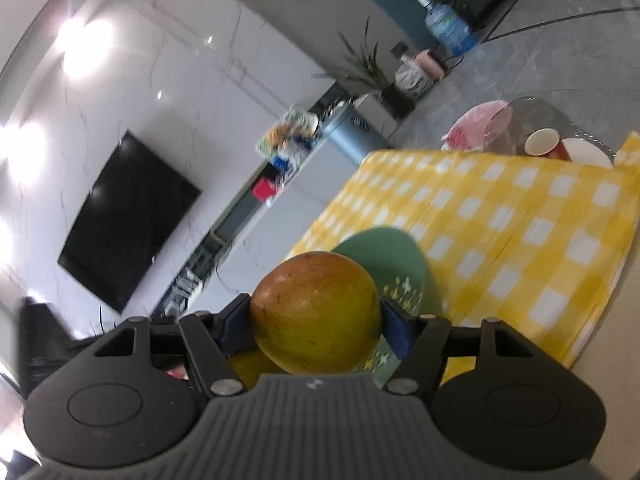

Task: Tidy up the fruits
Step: 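Carry the pear into the green colander and open the left gripper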

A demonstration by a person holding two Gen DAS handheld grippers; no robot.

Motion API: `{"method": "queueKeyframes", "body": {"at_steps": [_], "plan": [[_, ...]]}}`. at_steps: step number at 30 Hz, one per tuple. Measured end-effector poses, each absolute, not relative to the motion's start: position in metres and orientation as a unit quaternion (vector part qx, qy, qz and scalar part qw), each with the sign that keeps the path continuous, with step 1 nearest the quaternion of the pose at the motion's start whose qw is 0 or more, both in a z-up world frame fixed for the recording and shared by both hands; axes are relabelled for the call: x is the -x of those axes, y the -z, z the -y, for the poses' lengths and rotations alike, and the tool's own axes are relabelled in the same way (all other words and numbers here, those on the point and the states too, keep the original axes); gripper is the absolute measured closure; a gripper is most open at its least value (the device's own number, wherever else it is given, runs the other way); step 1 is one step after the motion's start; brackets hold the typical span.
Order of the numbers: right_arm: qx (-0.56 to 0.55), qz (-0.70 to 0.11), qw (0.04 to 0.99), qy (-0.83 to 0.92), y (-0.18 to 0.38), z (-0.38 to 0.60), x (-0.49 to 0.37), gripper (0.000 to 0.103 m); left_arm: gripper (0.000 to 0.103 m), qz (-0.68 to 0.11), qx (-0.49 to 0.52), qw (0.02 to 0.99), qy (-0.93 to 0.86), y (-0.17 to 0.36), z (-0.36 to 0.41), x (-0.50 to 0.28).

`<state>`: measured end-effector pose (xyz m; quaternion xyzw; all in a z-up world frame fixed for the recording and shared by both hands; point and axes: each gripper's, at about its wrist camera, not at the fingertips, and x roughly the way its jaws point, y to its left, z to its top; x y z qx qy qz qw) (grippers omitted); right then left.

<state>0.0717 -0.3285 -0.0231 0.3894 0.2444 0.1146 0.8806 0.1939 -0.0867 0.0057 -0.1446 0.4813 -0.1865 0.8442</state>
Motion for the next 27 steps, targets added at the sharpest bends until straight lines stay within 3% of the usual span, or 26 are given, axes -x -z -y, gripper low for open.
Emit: {"method": "queueKeyframes", "body": {"at_steps": [11, 27], "plan": [[-0.423, -0.238, 0.868, -0.099, 0.044, 0.36, -0.071, 0.037, 0.028, -0.552, -0.018, 0.828, 0.103, 0.052, 0.15, -0.242], [-0.426, -0.254, 0.863, -0.094, 0.054, 0.367, -0.068, 0.037, 0.027, -0.543, -0.136, 0.827, 0.044, 0.075, 0.17, -0.272]]}}
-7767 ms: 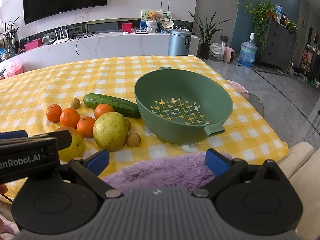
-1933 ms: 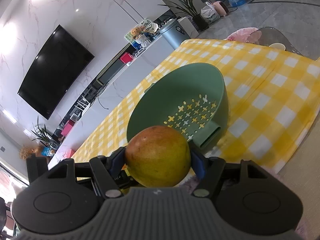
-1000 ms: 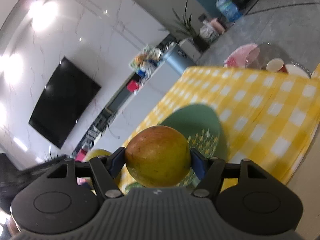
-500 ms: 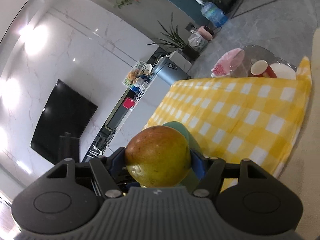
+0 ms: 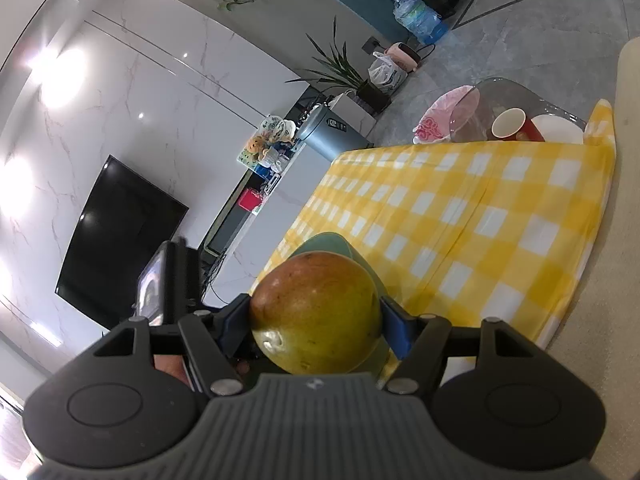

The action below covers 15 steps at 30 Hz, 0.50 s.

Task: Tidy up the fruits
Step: 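Carry the pear into the green colander and open the left gripper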

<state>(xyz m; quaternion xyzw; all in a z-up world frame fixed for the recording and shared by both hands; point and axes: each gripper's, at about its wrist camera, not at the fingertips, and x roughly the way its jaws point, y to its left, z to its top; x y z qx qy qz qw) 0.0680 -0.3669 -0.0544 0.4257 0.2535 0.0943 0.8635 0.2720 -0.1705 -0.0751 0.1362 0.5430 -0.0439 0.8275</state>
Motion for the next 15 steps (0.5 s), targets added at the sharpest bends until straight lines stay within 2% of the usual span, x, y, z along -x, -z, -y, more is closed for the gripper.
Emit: {"method": "queueKeyframes", "body": {"at_steps": [5, 9, 12, 15], "plan": [[-0.425, -0.261, 0.863, -0.086, 0.054, 0.367, -0.072, 0.037, 0.022, -0.512, -0.159, 0.843, 0.04, 0.077, 0.176, -0.27], [-0.424, -0.269, 0.86, -0.088, 0.054, 0.366, -0.073, 0.037, 0.013, -0.46, -0.185, 0.866, 0.063, 0.065, 0.179, -0.259], [-0.419, -0.273, 0.861, -0.091, 0.054, 0.365, -0.073, 0.037, 0.013, -0.443, -0.192, 0.873, 0.064, 0.054, 0.178, -0.254], [-0.409, -0.275, 0.865, -0.096, 0.051, 0.362, -0.074, 0.037, 0.013, -0.417, -0.158, 0.892, 0.07, 0.032, 0.165, -0.244]]}}
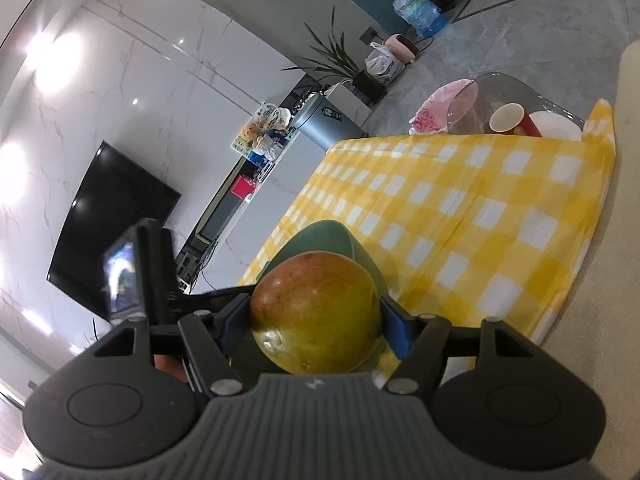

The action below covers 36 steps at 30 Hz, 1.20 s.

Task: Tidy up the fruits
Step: 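Carry the pear into the green colander and open the left gripper, then lower the mango into the green colander and open the right gripper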

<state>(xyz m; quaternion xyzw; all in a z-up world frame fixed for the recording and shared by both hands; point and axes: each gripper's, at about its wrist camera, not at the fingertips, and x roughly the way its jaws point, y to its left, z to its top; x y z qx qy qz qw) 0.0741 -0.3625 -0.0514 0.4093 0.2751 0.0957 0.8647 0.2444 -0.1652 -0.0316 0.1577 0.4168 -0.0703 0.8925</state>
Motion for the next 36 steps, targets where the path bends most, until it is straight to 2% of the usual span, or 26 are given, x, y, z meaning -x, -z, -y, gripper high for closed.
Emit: {"method": "queueKeyframes", "body": {"at_steps": [5, 10, 13, 20, 24, 27, 32, 36], "plan": [[-0.38, -0.273, 0.876, -0.117, 0.04, 0.354, -0.079, 0.037, 0.013, -0.306, -0.079, 0.947, 0.055, -0.02, 0.12, -0.212], [-0.342, -0.282, 0.886, -0.138, 0.024, 0.333, -0.091, 0.037, 0.013, -0.279, -0.047, 0.959, -0.011, -0.043, 0.065, -0.167], [-0.301, -0.325, 0.889, -0.12, 0.018, 0.314, -0.115, 0.037, 0.013, -0.251, 0.003, 0.966, -0.07, -0.037, 0.031, -0.135], [-0.063, -0.379, 0.915, -0.125, 0.011, 0.249, -0.161, 0.037, 0.013, -0.251, 0.087, 0.959, -0.097, 0.003, -0.029, -0.101], [-0.022, -0.429, 0.893, -0.13, 0.032, 0.231, -0.187, 0.037, 0.013, -0.273, 0.101, 0.953, -0.087, 0.015, -0.053, -0.103], [0.045, -0.462, 0.878, -0.122, 0.045, 0.216, -0.2, 0.037, 0.013, -0.253, 0.078, 0.958, -0.107, 0.011, -0.065, -0.1], [0.058, -0.522, 0.843, -0.114, 0.063, 0.212, -0.227, 0.037, 0.013, -0.247, 0.089, 0.957, -0.121, 0.013, -0.075, -0.095], [0.119, -0.555, 0.817, -0.1, 0.079, 0.198, -0.239, 0.037, 0.013, -0.254, 0.101, 0.954, -0.121, 0.017, -0.08, -0.095]]}}
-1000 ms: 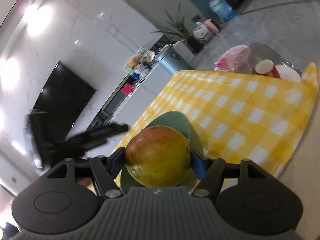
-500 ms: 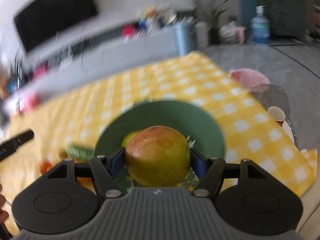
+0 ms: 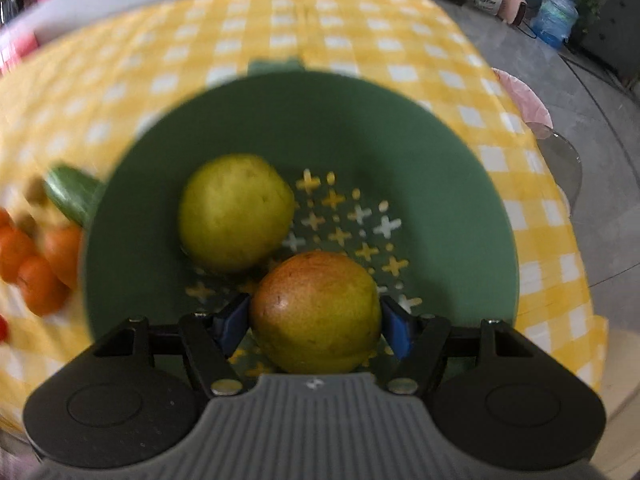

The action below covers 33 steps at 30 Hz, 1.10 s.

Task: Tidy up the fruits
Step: 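Lower the mango into the green colander and open the right gripper, then move the right gripper to a mandarin orange and close on it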

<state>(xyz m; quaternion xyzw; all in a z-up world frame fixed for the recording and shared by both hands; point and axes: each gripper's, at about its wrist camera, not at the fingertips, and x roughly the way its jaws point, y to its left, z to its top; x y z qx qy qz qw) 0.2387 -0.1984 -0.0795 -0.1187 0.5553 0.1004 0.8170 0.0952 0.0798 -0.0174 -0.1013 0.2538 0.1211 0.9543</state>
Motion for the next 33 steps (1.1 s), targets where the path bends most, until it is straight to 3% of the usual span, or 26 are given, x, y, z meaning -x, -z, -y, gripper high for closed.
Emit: {"method": "queueKeyframes", "body": {"at_steps": [4, 6, 8, 15, 26, 33], "plan": [[0.107, -0.57, 0.81, -0.08, 0.078, 0.196, -0.245, 0.037, 0.013, -0.252, 0.104, 0.955, -0.119, 0.017, -0.081, -0.095], [0.122, -0.568, 0.811, -0.073, 0.079, 0.192, -0.246, 0.032, 0.013, -0.251, 0.107, 0.955, -0.114, 0.017, -0.082, -0.095], [0.146, -0.562, 0.812, -0.061, 0.078, 0.187, -0.246, 0.018, 0.013, -0.25, 0.108, 0.956, -0.113, 0.016, -0.082, -0.094], [0.097, -0.541, 0.833, -0.06, 0.057, 0.19, -0.238, 0.008, 0.013, -0.242, 0.132, 0.958, -0.082, 0.009, -0.084, -0.09], [-0.038, -0.455, 0.889, -0.026, -0.014, 0.199, -0.204, 0.004, 0.013, -0.243, 0.127, 0.953, -0.128, -0.007, -0.108, -0.077], [-0.16, -0.396, 0.896, -0.123, -0.047, 0.165, -0.165, 0.004, 0.013, -0.328, 0.177, 0.919, -0.131, -0.009, -0.145, -0.062]]}}
